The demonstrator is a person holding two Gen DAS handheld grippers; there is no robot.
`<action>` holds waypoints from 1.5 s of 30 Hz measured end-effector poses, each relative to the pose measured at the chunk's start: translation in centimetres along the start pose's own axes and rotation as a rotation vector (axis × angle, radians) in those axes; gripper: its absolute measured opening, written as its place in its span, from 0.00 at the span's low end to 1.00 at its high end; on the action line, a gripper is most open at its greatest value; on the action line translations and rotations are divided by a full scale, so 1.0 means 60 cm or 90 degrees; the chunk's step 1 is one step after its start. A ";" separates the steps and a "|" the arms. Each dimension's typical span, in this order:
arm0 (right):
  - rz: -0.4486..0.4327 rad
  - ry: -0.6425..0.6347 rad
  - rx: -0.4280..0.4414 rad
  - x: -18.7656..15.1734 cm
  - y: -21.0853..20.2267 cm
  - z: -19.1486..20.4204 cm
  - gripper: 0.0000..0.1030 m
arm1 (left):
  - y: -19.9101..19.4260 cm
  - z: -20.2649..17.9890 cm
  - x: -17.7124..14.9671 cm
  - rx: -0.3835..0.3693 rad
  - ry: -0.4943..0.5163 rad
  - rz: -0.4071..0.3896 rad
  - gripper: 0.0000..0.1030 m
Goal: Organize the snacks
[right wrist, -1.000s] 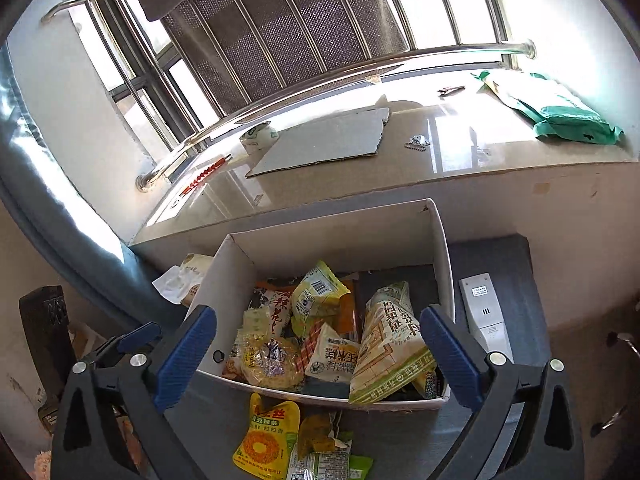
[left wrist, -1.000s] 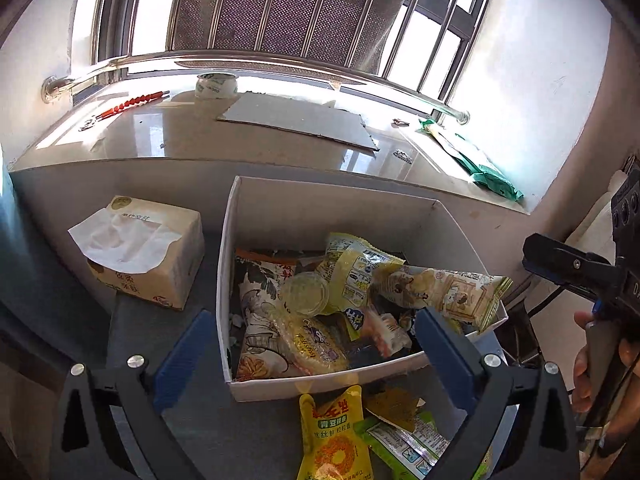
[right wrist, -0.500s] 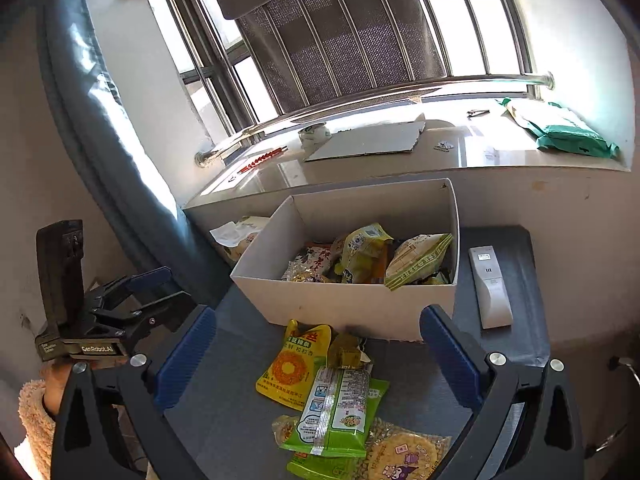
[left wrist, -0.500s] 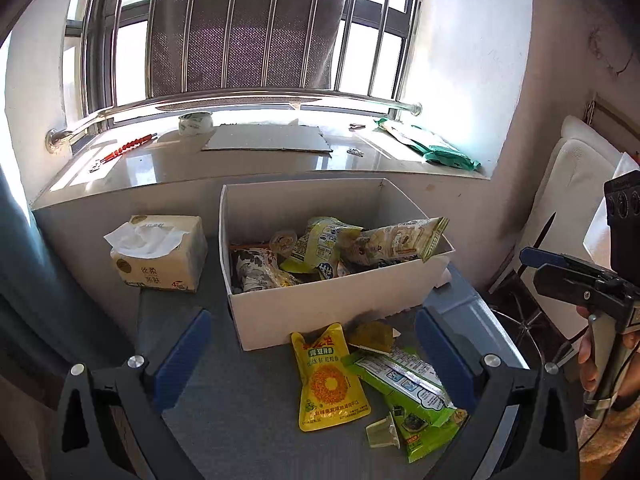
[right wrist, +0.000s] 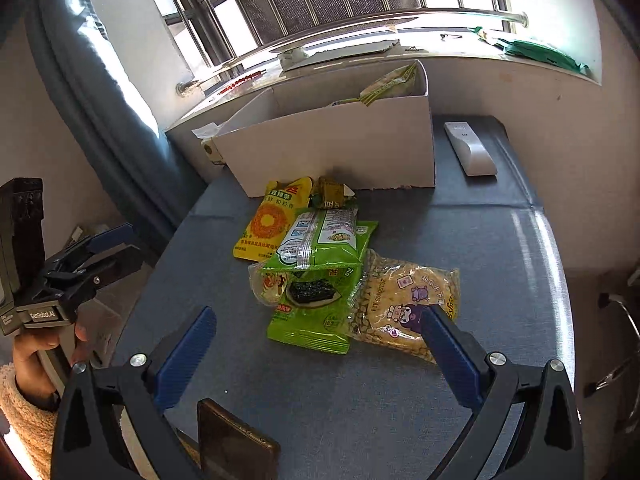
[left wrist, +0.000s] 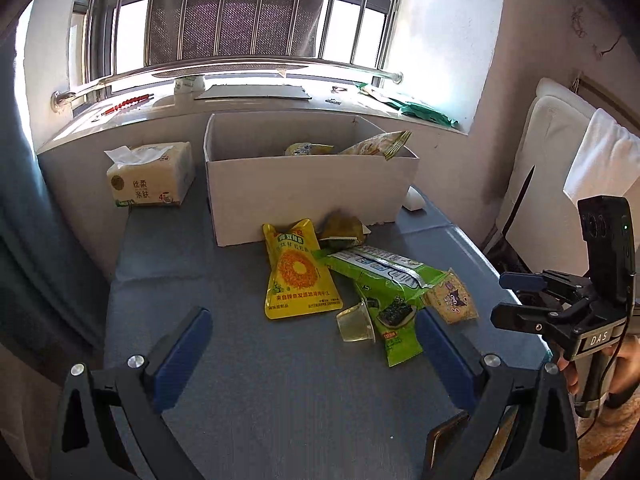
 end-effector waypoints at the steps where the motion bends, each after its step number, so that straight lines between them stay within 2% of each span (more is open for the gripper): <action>1: 0.010 -0.002 -0.007 -0.003 0.007 0.000 1.00 | 0.001 -0.002 -0.005 -0.001 -0.001 0.004 1.00; 8: 0.037 -0.031 -0.019 0.044 0.058 0.019 1.00 | 0.005 -0.010 -0.026 -0.002 0.004 0.015 1.00; 14: 0.126 -0.052 -0.059 0.086 0.158 0.023 1.00 | 0.013 -0.016 -0.039 -0.002 0.021 0.028 1.00; 16: 0.184 -0.046 -0.081 0.079 0.195 0.013 1.00 | 0.017 -0.018 -0.043 -0.001 0.024 0.035 1.00; 18: 0.222 -0.026 -0.074 0.068 0.220 0.006 1.00 | 0.022 -0.020 -0.048 -0.003 0.029 0.041 1.00; 19: 0.235 -0.020 -0.075 0.062 0.227 0.003 0.91 | 0.024 -0.021 -0.050 -0.003 0.030 0.043 1.00; 20: 0.241 -0.023 -0.085 0.058 0.229 0.000 0.69 | 0.027 -0.021 -0.052 -0.004 0.032 0.047 1.00; 21: 0.227 -0.045 -0.116 0.062 0.224 -0.005 0.65 | 0.030 -0.022 -0.054 -0.005 0.033 0.052 1.00; 22: 0.226 -0.049 -0.118 0.061 0.220 -0.005 0.65 | 0.034 -0.022 -0.055 -0.005 0.033 0.055 1.00; 24: 0.229 -0.028 -0.067 0.055 0.211 0.006 0.64 | 0.040 -0.023 -0.055 -0.009 0.031 0.061 1.00; 27: 0.198 -0.050 -0.065 0.060 0.179 0.015 0.64 | 0.050 -0.030 -0.054 -0.019 0.028 0.071 1.00; 31: 0.137 -0.026 -0.007 0.075 0.113 0.031 0.64 | 0.079 -0.048 -0.054 -0.030 0.045 0.097 1.00; 36: 0.050 -0.008 0.021 0.074 0.021 0.020 0.64 | 0.130 -0.062 -0.055 -0.036 0.052 0.132 1.00; 39: 0.016 0.017 0.036 0.053 -0.018 0.008 0.64 | 0.162 -0.063 -0.054 -0.051 0.033 0.153 0.99; 41: 0.001 0.029 0.029 0.030 -0.039 -0.010 0.64 | 0.181 -0.062 -0.054 -0.043 0.034 0.163 0.99; 44: -0.010 0.056 0.027 0.008 -0.051 -0.024 0.64 | 0.199 -0.069 -0.053 -0.046 0.041 0.171 0.86; 45: -0.011 0.062 0.026 0.001 -0.055 -0.031 0.64 | 0.204 -0.070 -0.055 -0.044 0.045 0.174 0.73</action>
Point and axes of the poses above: each gripper's, at about its wrist camera, not at the fingertips, and y roughly the way its jaws point, z to its left, x to its top, the point moved 10 cm from there along y, roughly the way its jaws point, and after that the axes turned 3 degrees about x, right-handed, at the moved point
